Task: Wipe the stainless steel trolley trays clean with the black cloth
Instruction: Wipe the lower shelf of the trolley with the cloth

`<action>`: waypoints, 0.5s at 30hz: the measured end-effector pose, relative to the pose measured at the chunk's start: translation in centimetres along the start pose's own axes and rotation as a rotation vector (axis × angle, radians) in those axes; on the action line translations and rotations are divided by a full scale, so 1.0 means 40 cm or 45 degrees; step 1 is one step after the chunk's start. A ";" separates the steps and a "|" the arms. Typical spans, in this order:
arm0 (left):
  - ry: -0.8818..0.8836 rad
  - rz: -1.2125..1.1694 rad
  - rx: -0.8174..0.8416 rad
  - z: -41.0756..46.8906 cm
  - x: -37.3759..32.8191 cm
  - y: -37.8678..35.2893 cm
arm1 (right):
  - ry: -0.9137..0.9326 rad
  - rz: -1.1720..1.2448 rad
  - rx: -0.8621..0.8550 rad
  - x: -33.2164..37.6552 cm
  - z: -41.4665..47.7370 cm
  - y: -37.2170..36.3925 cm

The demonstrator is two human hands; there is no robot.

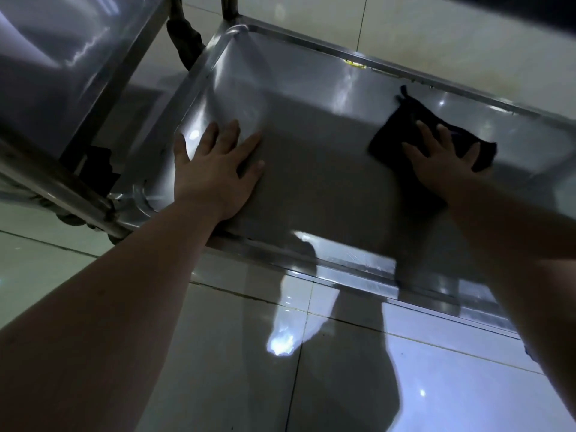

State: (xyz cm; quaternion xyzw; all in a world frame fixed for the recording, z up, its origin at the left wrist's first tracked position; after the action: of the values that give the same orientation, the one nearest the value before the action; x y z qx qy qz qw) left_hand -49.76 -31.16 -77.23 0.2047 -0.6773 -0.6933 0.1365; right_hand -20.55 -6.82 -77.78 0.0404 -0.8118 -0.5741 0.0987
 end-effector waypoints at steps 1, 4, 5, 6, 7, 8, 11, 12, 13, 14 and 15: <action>-0.002 0.015 0.002 0.000 -0.002 -0.003 | -0.048 0.028 -0.059 -0.032 -0.012 0.005; -0.012 0.068 0.003 0.001 -0.006 -0.011 | -0.093 0.047 -0.140 -0.027 -0.032 0.004; -0.019 0.075 0.009 0.001 -0.008 -0.012 | -0.082 0.060 -0.130 0.004 -0.030 0.003; -0.023 0.077 0.014 0.002 -0.008 -0.012 | -0.044 0.076 -0.125 0.047 -0.024 0.003; -0.024 0.077 0.015 0.003 -0.007 -0.013 | 0.027 0.084 -0.120 0.103 -0.017 0.002; -0.019 0.071 0.014 0.004 -0.005 -0.013 | 0.125 0.079 -0.102 0.172 -0.010 -0.001; -0.010 0.051 -0.002 0.007 0.002 -0.016 | 0.445 -0.006 -0.021 0.387 -0.029 -0.032; -0.013 0.040 -0.017 0.008 0.004 -0.017 | 0.513 -0.047 -0.016 0.435 -0.042 -0.044; -0.014 0.023 -0.033 0.009 0.007 -0.017 | 0.550 -0.078 -0.016 0.465 -0.053 -0.055; -0.015 0.005 -0.044 0.010 0.012 -0.018 | 0.562 -0.093 -0.018 0.475 -0.056 -0.060; -0.019 -0.006 -0.051 0.012 0.016 -0.019 | 0.557 -0.090 -0.027 0.468 -0.054 -0.059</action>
State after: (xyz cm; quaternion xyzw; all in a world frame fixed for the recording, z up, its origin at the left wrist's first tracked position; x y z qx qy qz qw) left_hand -50.47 -31.01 -78.05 0.1982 -0.6638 -0.7086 0.1339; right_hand -38.49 -12.96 -77.19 0.1914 -0.7629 -0.5635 0.2526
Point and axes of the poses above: each hand's wrist, its own z-axis towards the middle knuckle, its own y-axis out of the back of the hand, x = y × z, the point moved 5 cm from there along z, towards the middle knuckle, and after that the axes turned 4 degrees about z, right-handed, at the moved point
